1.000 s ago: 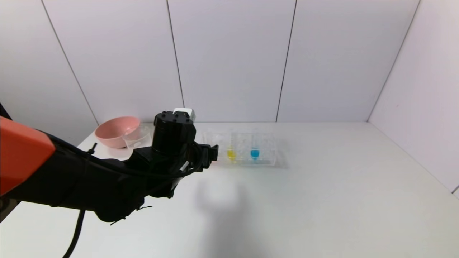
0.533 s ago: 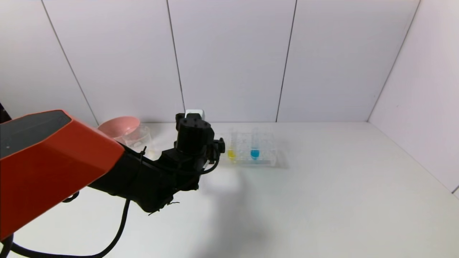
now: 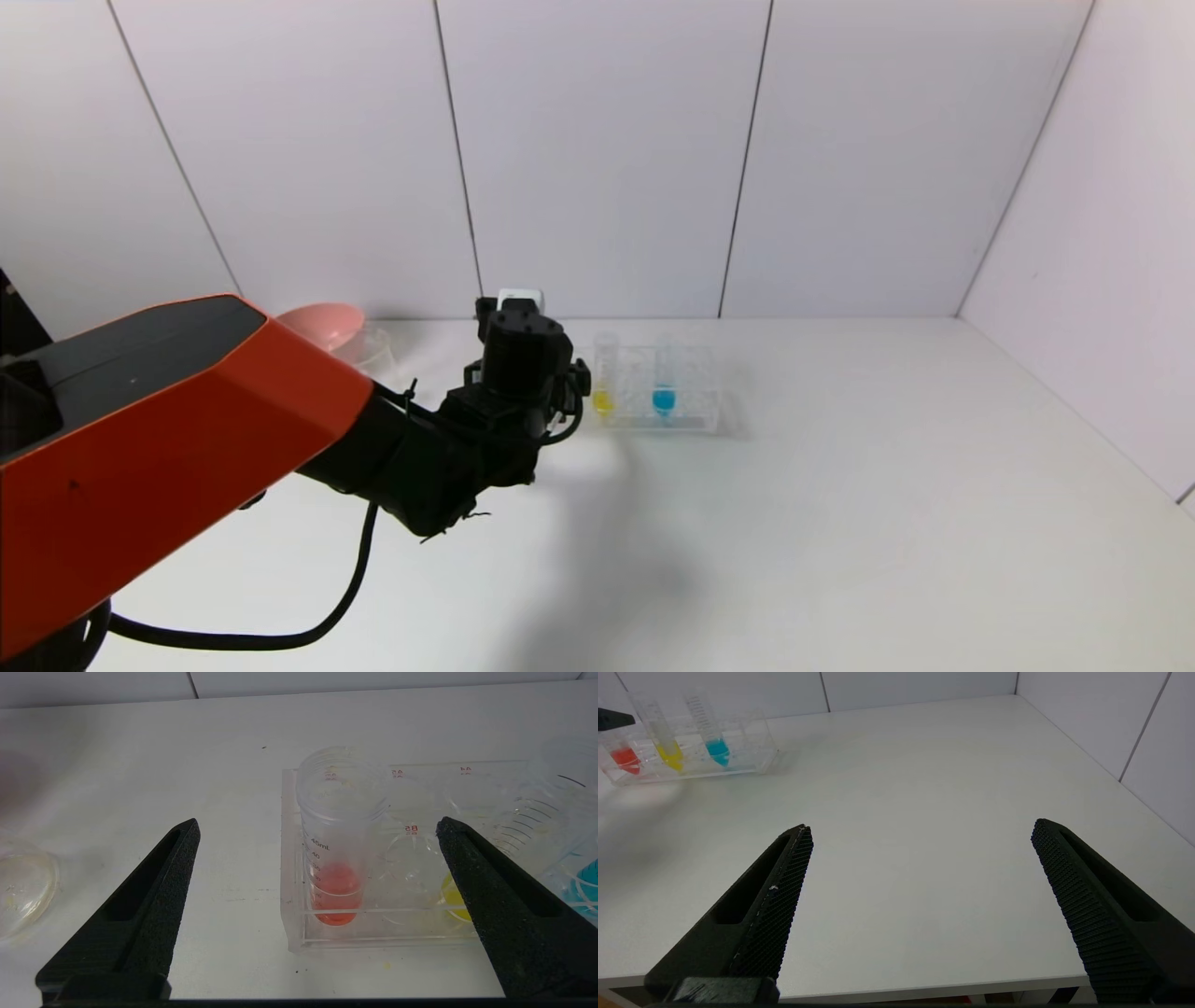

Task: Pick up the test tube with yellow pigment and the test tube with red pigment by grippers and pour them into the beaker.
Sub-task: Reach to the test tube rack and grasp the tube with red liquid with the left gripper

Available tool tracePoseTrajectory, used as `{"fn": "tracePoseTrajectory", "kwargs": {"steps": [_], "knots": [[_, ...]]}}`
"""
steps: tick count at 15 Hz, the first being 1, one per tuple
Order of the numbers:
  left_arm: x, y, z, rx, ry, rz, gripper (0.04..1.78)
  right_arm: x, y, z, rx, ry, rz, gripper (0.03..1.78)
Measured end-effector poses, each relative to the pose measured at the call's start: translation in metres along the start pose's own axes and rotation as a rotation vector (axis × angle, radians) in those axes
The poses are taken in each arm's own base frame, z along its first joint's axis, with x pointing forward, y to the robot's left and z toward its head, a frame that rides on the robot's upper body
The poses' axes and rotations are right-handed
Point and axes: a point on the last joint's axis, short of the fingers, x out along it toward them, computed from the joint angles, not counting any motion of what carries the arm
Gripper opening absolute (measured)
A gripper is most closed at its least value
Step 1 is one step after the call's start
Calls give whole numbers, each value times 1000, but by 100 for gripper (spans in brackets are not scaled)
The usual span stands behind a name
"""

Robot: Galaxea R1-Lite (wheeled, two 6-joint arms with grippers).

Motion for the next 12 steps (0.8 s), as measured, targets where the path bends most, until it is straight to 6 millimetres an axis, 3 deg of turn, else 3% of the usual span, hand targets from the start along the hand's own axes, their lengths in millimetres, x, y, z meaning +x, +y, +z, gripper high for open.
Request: {"fn": "tracePoseTrajectory", "kwargs": {"steps": [3, 5, 7, 11, 12], "knots": [[1, 0, -2, -3, 4, 1, 171, 0, 0, 0, 0, 0, 0, 171], [2, -1, -1, -12, -18, -3, 154, 0, 0, 0, 0, 0, 0, 171], [2, -2, -1, -7, -25, -6, 128, 0, 0, 0, 0, 0, 0, 171], [1, -5, -2, -3, -26, -14, 54, 0, 0, 0, 0, 0, 0, 171], [0, -5, -2, -2, -26, -16, 46, 0, 0, 0, 0, 0, 0, 171]]}}
